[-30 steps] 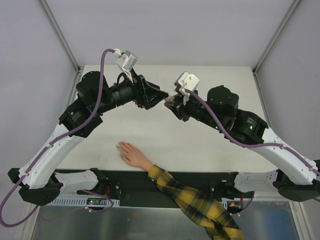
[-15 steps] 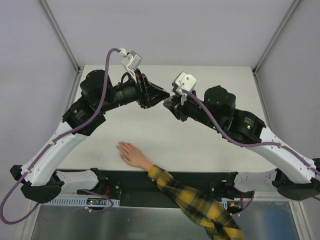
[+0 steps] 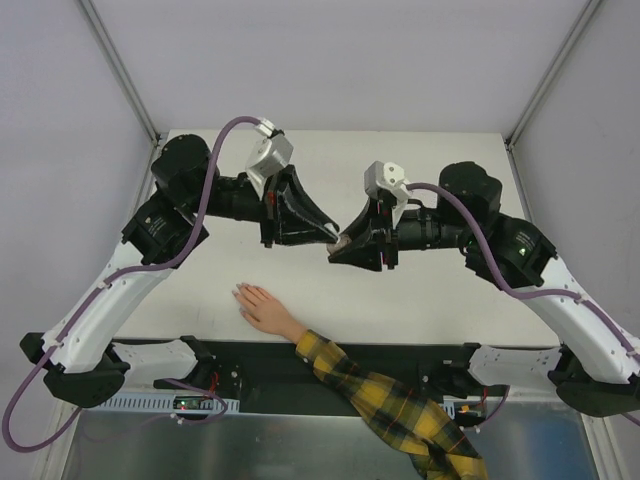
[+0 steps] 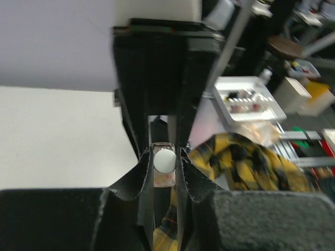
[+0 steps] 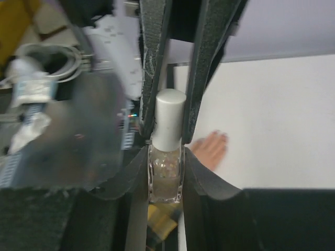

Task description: Paint the nails

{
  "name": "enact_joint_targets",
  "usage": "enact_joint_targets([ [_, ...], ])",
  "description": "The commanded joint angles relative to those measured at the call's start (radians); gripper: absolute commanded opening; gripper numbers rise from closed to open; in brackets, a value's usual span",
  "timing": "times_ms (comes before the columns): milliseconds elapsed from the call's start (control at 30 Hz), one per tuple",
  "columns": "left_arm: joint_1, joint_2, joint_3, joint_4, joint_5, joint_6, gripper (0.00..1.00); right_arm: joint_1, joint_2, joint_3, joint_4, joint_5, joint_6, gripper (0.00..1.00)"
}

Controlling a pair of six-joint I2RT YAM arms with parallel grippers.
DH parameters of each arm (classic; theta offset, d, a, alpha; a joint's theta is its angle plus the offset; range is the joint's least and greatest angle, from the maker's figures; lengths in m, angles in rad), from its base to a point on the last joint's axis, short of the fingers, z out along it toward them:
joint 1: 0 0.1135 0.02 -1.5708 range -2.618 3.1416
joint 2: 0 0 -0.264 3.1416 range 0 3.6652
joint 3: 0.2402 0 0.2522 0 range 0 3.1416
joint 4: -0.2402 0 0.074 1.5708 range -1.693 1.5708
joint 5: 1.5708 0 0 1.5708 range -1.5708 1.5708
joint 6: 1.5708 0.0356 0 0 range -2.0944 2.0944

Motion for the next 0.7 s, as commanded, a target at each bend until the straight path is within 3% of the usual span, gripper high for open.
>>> enact_joint_targets([
  [0, -0.012, 0.004, 0.000, -0.009, 0.306, 0.049, 0.00, -0.004, -0.004, -0.022, 0.269, -0.541, 0.145, 0.00],
  [133, -0.004, -0.025, 0.013, -0.009, 0.176, 0.033, 0.04, -0.047, -0.011, -0.043, 0.294, -0.492, 0.171, 0.00],
  [200, 0.010, -0.044, 0.016, -0.012, 0.081, 0.006, 0.39, -0.064, -0.021, -0.048, 0.273, -0.441, 0.165, 0.00],
  [233, 0.011, -0.070, 0.015, -0.012, 0.021, -0.002, 0.59, -0.068, -0.025, -0.043, 0.243, -0.338, 0.128, 0.00],
  [367, 0.011, -0.133, 0.010, -0.014, -0.297, -0.037, 0.80, -0.064, -0.034, -0.005, 0.122, -0.080, 0.061, 0.00],
  [500, 0.013, -0.151, 0.023, -0.012, -0.482, -0.127, 0.82, -0.020, -0.028, 0.020, 0.081, 0.209, 0.016, 0.00],
  [600, 0.011, -0.145, 0.021, -0.015, -0.582, -0.184, 0.78, 0.057, -0.010, 0.040, 0.073, 0.532, -0.021, 0.00],
  [667, 0.010, -0.139, 0.012, -0.015, -0.619, -0.203, 0.76, 0.088, -0.001, 0.040, 0.090, 0.606, -0.027, 0.00],
])
